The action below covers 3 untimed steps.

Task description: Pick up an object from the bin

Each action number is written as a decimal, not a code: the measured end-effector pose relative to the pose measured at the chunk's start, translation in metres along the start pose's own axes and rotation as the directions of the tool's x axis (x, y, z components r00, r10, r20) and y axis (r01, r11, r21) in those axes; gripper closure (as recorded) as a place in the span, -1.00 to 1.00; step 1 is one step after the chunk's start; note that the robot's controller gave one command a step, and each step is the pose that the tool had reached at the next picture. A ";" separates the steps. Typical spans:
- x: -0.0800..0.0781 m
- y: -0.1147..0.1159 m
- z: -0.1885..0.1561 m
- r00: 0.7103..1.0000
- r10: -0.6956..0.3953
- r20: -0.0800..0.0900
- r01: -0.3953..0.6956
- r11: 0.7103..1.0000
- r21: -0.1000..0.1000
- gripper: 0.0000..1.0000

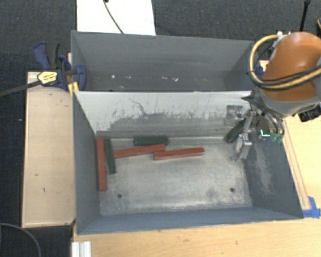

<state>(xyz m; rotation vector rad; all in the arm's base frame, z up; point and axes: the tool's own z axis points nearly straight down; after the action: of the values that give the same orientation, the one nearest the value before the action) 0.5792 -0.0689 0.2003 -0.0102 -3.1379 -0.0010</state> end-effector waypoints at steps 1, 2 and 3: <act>0.004 0.018 -0.024 1.000 0.009 0.011 -0.009 1.000 0.000 -1.00; -0.008 0.067 0.058 0.999 -0.053 -0.001 0.053 0.999 -0.002 -1.00; -0.009 0.063 0.128 0.999 -0.047 -0.001 0.047 0.999 0.000 -1.00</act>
Offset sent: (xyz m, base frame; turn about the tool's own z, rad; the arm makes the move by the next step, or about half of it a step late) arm -0.0050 0.0170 0.0219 0.0111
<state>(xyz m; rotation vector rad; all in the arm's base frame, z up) 0.5884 -0.0063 0.0723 0.0639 -3.1362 -0.0012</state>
